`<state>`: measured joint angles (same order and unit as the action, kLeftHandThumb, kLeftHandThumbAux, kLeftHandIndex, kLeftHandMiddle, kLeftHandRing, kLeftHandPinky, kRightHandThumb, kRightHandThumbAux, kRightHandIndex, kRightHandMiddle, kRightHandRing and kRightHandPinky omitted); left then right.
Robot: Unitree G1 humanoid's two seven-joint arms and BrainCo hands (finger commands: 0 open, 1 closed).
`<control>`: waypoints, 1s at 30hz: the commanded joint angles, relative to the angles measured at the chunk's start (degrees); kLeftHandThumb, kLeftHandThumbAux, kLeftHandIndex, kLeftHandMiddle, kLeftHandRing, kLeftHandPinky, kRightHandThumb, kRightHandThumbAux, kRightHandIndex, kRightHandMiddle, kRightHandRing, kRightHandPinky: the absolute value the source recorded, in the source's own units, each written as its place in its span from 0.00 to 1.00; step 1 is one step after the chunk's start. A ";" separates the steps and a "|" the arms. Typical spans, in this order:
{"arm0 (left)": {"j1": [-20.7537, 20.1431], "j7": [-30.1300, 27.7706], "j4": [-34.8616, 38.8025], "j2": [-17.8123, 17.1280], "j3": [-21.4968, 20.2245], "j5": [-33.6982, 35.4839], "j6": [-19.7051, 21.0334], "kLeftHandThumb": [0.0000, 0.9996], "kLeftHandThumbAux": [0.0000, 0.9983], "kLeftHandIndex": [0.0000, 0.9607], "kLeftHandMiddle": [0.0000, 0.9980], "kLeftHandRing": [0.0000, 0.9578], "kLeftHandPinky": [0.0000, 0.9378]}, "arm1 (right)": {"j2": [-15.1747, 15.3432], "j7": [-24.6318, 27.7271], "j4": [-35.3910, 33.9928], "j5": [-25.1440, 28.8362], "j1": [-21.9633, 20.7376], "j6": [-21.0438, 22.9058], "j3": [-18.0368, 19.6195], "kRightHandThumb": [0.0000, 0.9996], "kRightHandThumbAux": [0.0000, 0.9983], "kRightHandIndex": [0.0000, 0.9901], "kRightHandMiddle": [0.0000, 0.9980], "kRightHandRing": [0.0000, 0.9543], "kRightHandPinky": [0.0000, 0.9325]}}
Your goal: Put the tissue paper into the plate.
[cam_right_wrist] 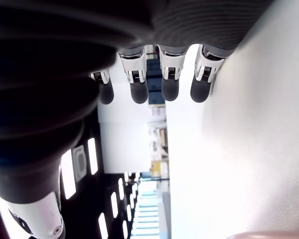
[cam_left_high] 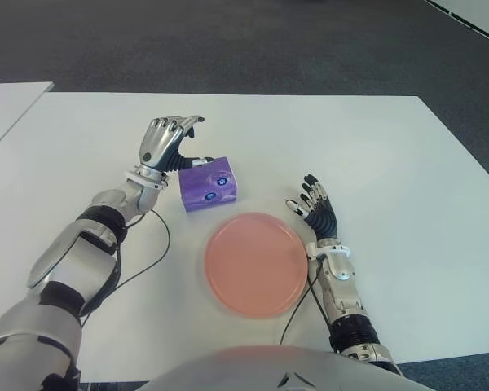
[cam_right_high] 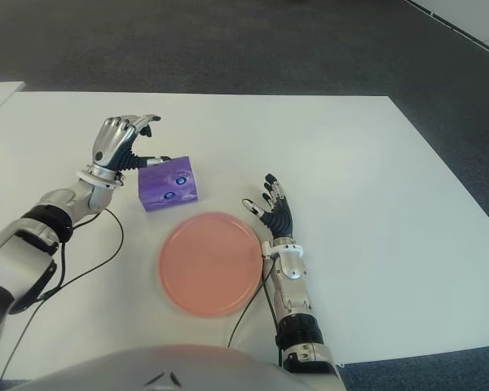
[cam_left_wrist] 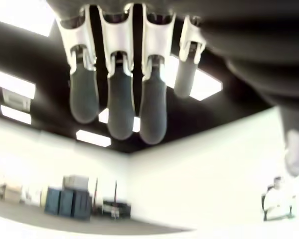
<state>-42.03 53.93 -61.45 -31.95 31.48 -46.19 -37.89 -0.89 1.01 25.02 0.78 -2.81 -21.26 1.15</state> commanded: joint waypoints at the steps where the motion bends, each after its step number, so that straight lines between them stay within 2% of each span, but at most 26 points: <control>1: 6.08 -19.48 15.80 -6.16 -3.71 6.26 1.42 0.28 0.20 0.01 0.01 0.01 0.01 | 0.35 -0.69 4.28 -1.55 3.86 4.46 -0.59 0.10 0.74 0.08 0.06 0.01 0.00; 5: 9.41 -27.63 24.31 -6.60 -5.59 9.64 4.25 0.24 0.16 0.00 0.00 0.00 0.00 | 0.46 -0.85 4.37 -1.90 3.73 4.63 -0.67 0.10 0.73 0.08 0.06 0.01 0.00; 11: 16.03 -41.84 38.19 -6.73 -7.99 18.47 9.42 0.22 0.16 0.00 0.00 0.00 0.00 | 0.43 -1.25 4.63 -2.28 3.41 5.28 -0.70 0.09 0.72 0.08 0.06 0.01 0.00; 16: 18.31 -52.20 43.87 -7.60 -8.88 22.37 14.00 0.22 0.16 0.00 0.00 0.00 0.00 | 0.31 -1.72 5.12 -2.55 2.95 5.39 -0.71 0.10 0.72 0.08 0.06 0.01 0.00; 22: 19.33 -62.42 48.34 -8.45 -9.51 22.78 20.13 0.22 0.15 0.00 0.00 0.00 0.00 | 0.12 -1.68 5.26 -2.21 2.71 5.61 -0.61 0.13 0.72 0.10 0.07 0.02 0.00; 30: 20.67 -69.42 52.44 -7.60 -11.37 21.14 25.71 0.25 0.11 0.00 0.00 0.00 0.00 | 0.33 -1.74 5.91 -2.50 2.35 5.42 -0.77 0.12 0.72 0.10 0.08 0.02 0.00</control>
<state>-22.73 -12.62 -10.70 -39.36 21.02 -24.78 -14.36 -0.61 -0.58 26.60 -1.20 -3.35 -21.24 0.67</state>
